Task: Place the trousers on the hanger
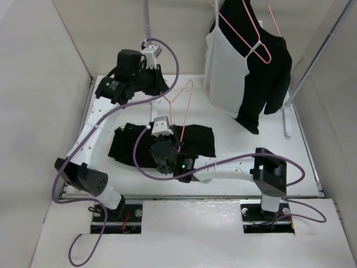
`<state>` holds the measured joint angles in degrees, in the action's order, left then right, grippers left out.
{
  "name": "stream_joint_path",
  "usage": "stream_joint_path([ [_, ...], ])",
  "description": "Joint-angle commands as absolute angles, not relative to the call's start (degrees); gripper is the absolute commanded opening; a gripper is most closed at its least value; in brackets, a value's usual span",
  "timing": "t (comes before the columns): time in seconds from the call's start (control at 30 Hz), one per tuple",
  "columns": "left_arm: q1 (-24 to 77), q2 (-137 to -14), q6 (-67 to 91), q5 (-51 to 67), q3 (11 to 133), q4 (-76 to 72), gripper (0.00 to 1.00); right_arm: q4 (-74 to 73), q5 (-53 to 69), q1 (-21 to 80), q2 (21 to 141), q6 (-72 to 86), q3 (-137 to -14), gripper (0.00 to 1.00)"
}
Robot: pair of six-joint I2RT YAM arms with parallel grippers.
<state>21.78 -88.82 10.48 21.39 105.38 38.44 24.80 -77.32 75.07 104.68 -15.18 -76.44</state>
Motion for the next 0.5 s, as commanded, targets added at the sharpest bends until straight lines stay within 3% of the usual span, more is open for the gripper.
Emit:
stream_joint_path([
  [0.0, 21.6, -89.2, 7.9, 19.1, 107.2, 39.2, 0.0, 25.8, -77.8, 75.3, 104.8, -13.8, -79.0, 0.0],
  [0.2, 21.6, -89.1, 5.5, 16.0, 105.8, 41.1, 0.0, 21.9, -73.9, 76.4, 105.3, -9.6, -77.8, 0.0],
  [0.27, 21.6, -88.3, 4.7, 14.3, 101.8, 41.1, 0.0, 14.6, -72.5, 76.4, 105.3, 1.1, -77.8, 0.04],
  [0.3, 21.6, -87.1, 4.0, 13.8, 99.8, 41.1, 0.0, 9.7, -69.7, 76.4, 104.0, 3.9, -76.6, 0.16],
  [0.33, 21.6, -86.5, 4.0, 13.8, 97.6, 40.2, 0.0, 7.8, -67.2, 76.4, 102.8, 6.3, -75.5, 0.59],
  [0.37, 20.9, -85.8, 3.5, 13.8, 95.2, 39.6, 0.0, 5.7, -64.5, 76.4, 99.8, 11.7, -74.4, 0.79],
  [0.43, 18.7, -83.6, 3.5, 15.4, 87.6, 36.4, 0.0, 0.7, -55.9, 76.4, 96.3, 15.5, -70.8, 1.0],
  [0.47, 17.8, -82.9, 4.0, 16.5, 85.1, 35.1, 0.0, -1.4, -52.9, 76.4, 92.8, 19.3, -69.7, 1.0],
])
